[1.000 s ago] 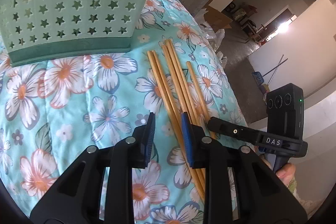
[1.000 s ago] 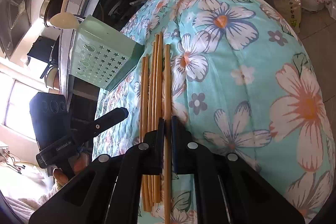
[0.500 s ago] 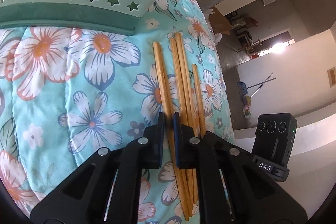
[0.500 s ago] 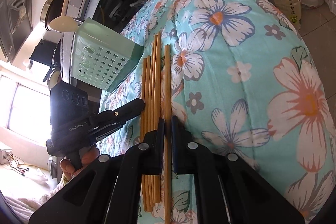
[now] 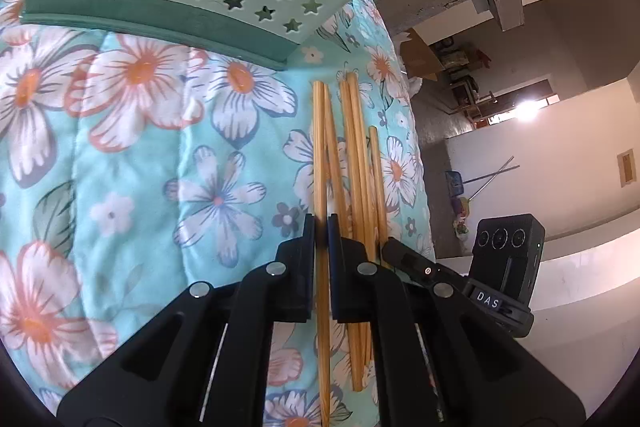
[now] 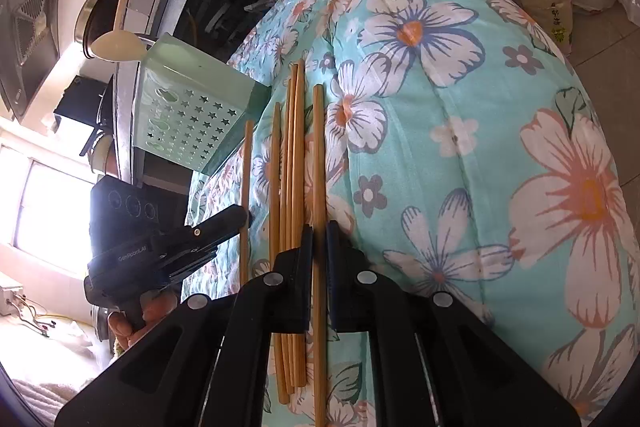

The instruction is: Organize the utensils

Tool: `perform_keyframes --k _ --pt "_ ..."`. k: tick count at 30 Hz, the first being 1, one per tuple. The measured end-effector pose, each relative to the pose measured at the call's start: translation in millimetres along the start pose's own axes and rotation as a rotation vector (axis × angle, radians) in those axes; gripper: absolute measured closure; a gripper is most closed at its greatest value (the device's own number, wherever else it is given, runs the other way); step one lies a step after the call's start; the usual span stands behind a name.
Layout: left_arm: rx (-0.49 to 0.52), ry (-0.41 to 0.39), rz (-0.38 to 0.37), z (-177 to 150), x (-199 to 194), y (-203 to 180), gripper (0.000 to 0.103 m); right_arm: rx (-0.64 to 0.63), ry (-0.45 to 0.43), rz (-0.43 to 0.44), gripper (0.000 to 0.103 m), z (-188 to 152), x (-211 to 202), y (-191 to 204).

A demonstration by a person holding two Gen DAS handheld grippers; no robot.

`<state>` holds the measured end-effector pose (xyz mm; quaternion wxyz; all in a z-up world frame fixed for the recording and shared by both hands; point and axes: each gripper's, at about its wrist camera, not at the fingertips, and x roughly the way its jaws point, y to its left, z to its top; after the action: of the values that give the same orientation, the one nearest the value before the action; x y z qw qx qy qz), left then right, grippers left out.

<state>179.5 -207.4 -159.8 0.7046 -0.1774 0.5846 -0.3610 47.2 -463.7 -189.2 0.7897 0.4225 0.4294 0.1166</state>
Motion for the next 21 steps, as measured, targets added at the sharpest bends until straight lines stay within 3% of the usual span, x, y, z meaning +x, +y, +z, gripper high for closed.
perform_keyframes --k 6,10,15,17,21 --pt "0.13 -0.098 0.24 -16 -40 -10 0.098 -0.06 0.011 -0.096 0.096 -1 1 16" --pt "0.206 -0.103 0.373 -22 -46 -12 0.098 -0.112 0.019 -0.178 0.096 -1 4 30" --pt "0.208 -0.074 0.361 -21 -50 3 0.096 -0.161 0.036 -0.249 0.095 4 10 43" --pt "0.223 -0.07 0.358 -18 -53 3 0.088 -0.167 0.04 -0.265 0.095 10 14 46" --pt "0.271 -0.053 0.369 -5 -50 -1 0.083 -0.187 0.052 -0.291 0.095 21 20 51"
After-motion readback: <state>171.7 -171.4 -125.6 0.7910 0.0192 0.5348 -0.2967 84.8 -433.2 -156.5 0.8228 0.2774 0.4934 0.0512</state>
